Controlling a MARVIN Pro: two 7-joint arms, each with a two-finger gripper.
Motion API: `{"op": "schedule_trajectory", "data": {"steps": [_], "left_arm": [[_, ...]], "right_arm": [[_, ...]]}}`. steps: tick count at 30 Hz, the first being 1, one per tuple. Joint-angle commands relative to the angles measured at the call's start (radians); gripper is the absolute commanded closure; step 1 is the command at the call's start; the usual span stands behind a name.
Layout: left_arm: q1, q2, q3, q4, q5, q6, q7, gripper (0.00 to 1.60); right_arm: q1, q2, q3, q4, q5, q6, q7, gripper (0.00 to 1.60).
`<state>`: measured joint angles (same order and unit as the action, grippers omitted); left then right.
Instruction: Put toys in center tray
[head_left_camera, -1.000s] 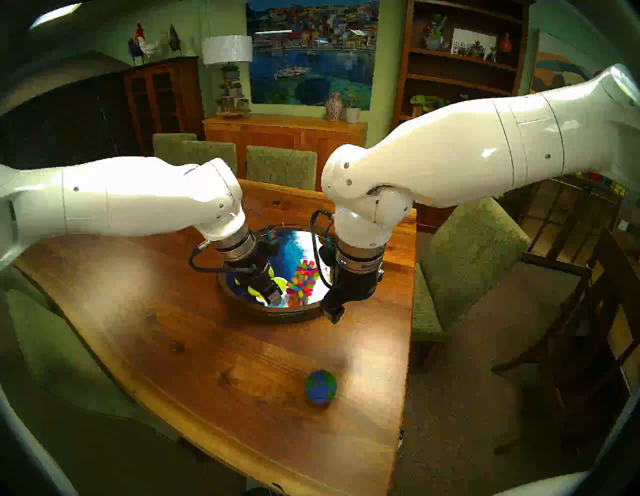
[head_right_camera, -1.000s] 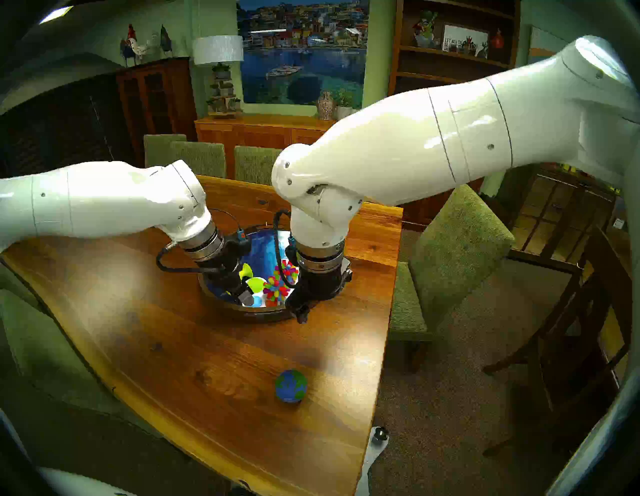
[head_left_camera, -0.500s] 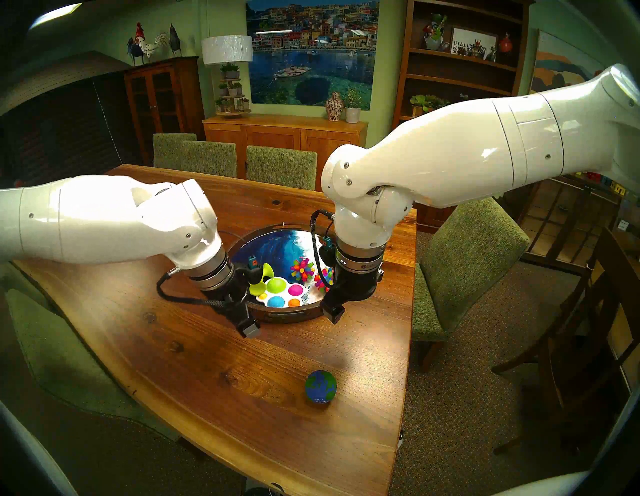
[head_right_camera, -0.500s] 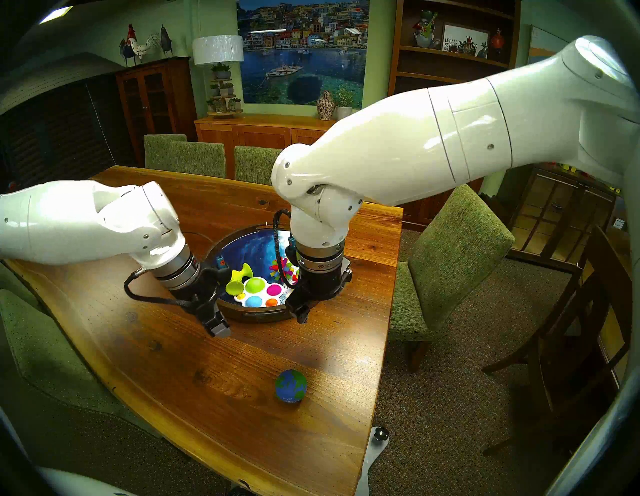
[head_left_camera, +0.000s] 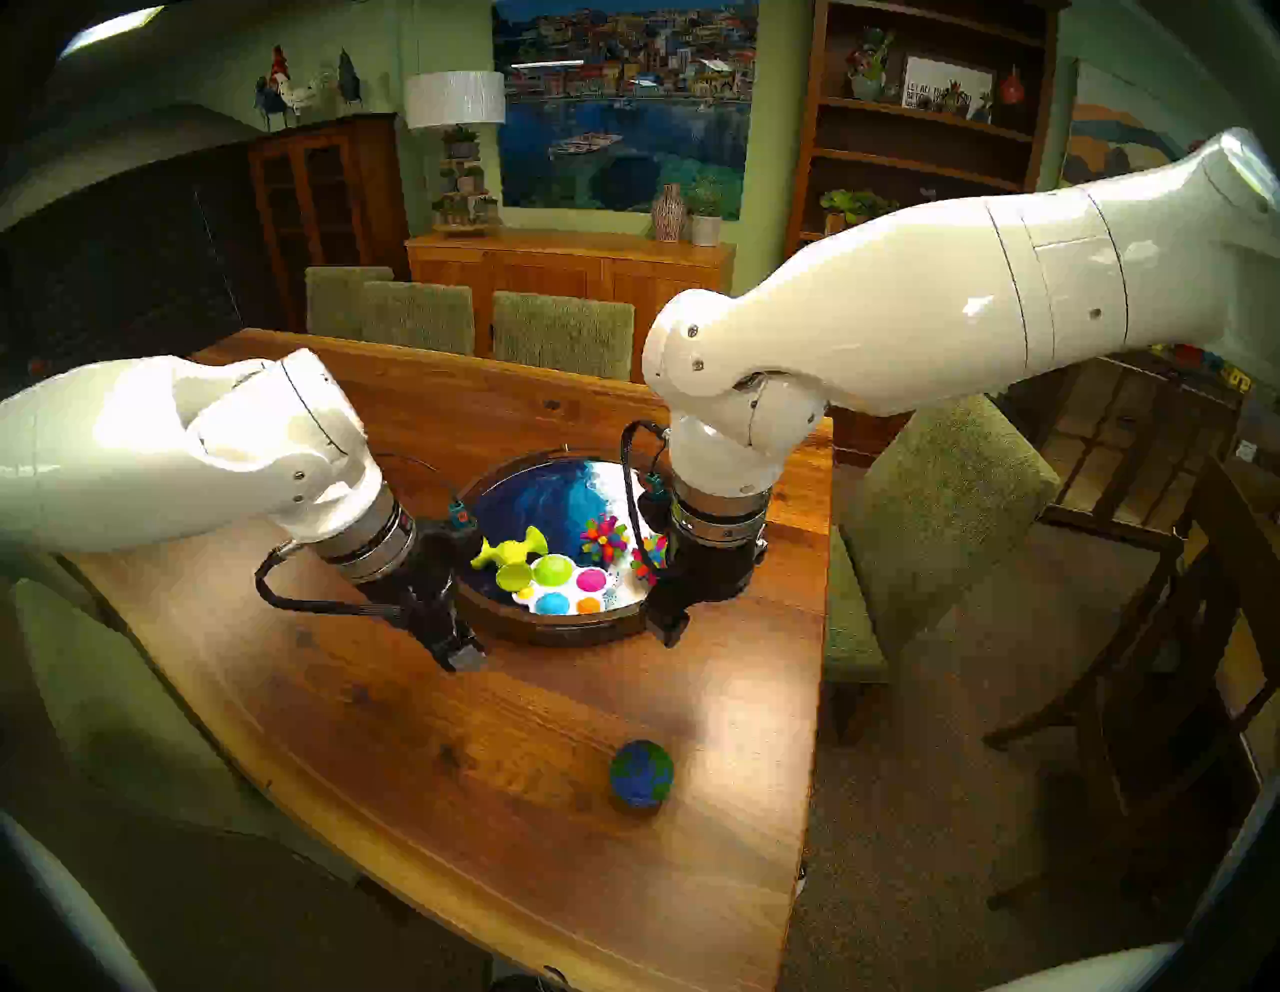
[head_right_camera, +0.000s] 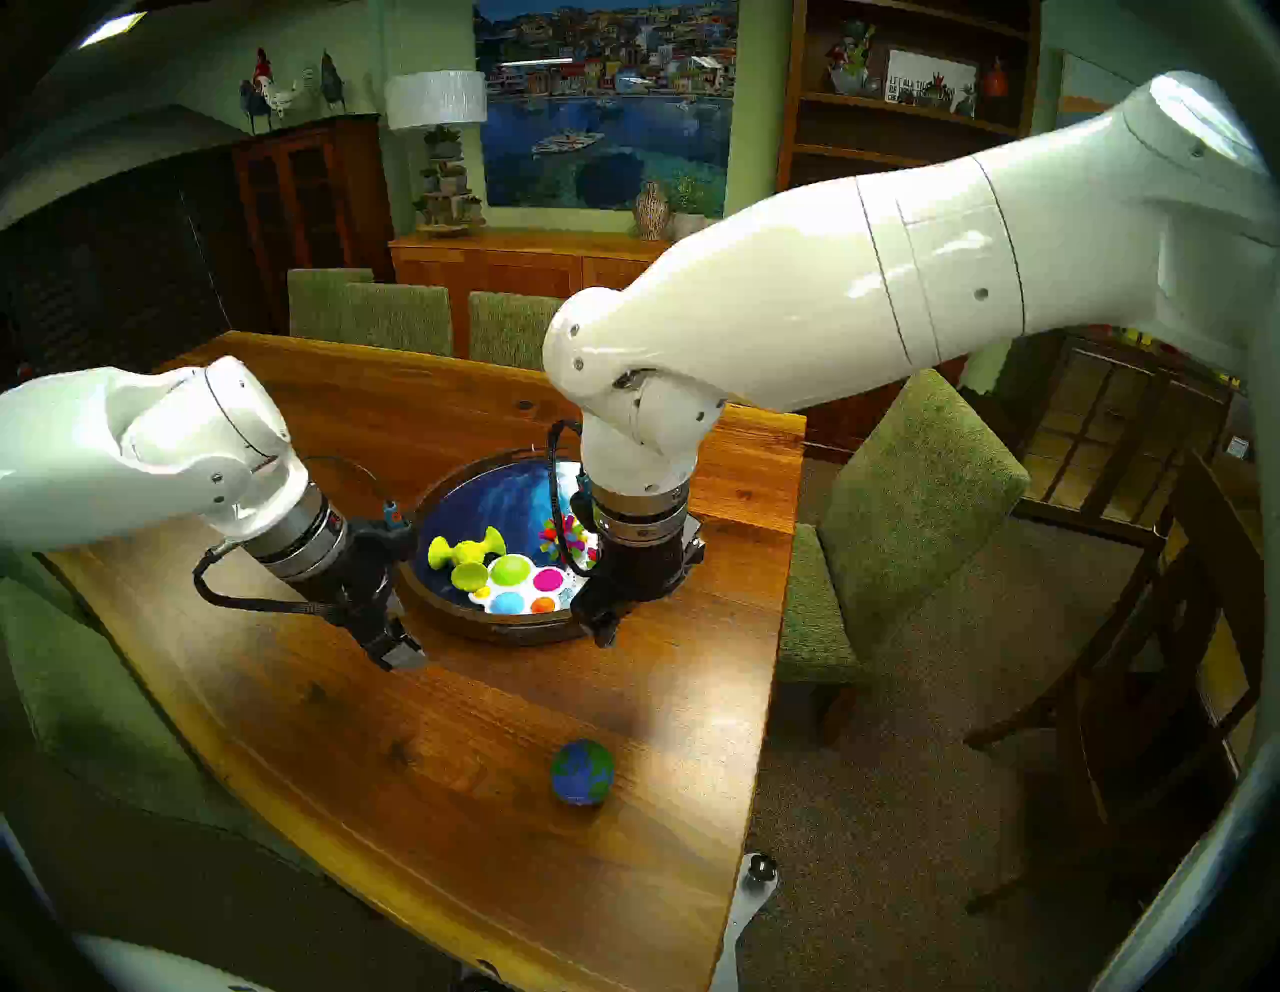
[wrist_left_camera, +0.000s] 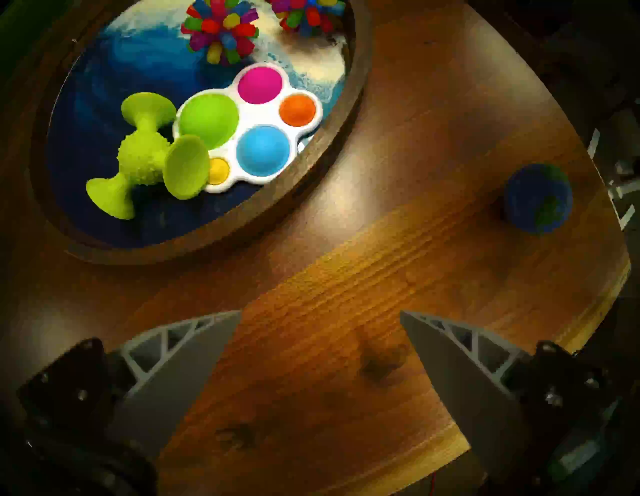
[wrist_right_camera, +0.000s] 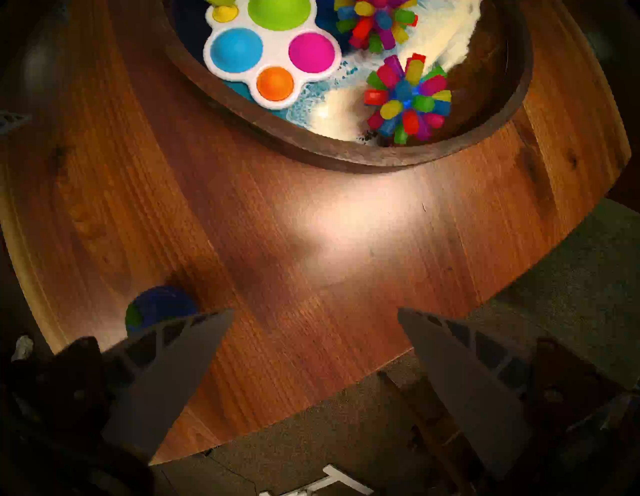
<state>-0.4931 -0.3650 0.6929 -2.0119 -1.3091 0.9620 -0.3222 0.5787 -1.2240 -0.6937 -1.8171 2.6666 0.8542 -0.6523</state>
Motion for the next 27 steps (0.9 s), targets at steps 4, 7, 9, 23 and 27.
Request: {"op": "schedule_trajectory", "data": {"steps": [4, 7, 9, 23, 27], "left_arm": [[-0.121, 0.108, 0.018, -0.038, 0.080, -0.002, -0.083, 0.00], [-0.135, 0.114, 0.029, -0.039, 0.102, -0.002, -0.107, 0.00], [-0.141, 0.116, 0.034, -0.039, 0.114, -0.002, -0.120, 0.00], [-0.191, 0.118, 0.076, -0.036, 0.185, -0.002, -0.208, 0.00], [-0.201, 0.116, 0.085, -0.035, 0.194, -0.002, -0.220, 0.00]], "right_arm": [[0.020, 0.012, 0.038, -0.035, -0.016, 0.005, 0.022, 0.00], [0.014, 0.010, 0.056, -0.068, -0.029, 0.005, 0.036, 0.00], [0.011, 0.005, 0.066, -0.084, -0.033, -0.002, 0.042, 0.00], [-0.044, -0.071, 0.067, -0.135, -0.016, -0.092, 0.043, 0.00], [-0.067, -0.096, 0.054, -0.117, -0.001, -0.103, 0.040, 0.00]]}}
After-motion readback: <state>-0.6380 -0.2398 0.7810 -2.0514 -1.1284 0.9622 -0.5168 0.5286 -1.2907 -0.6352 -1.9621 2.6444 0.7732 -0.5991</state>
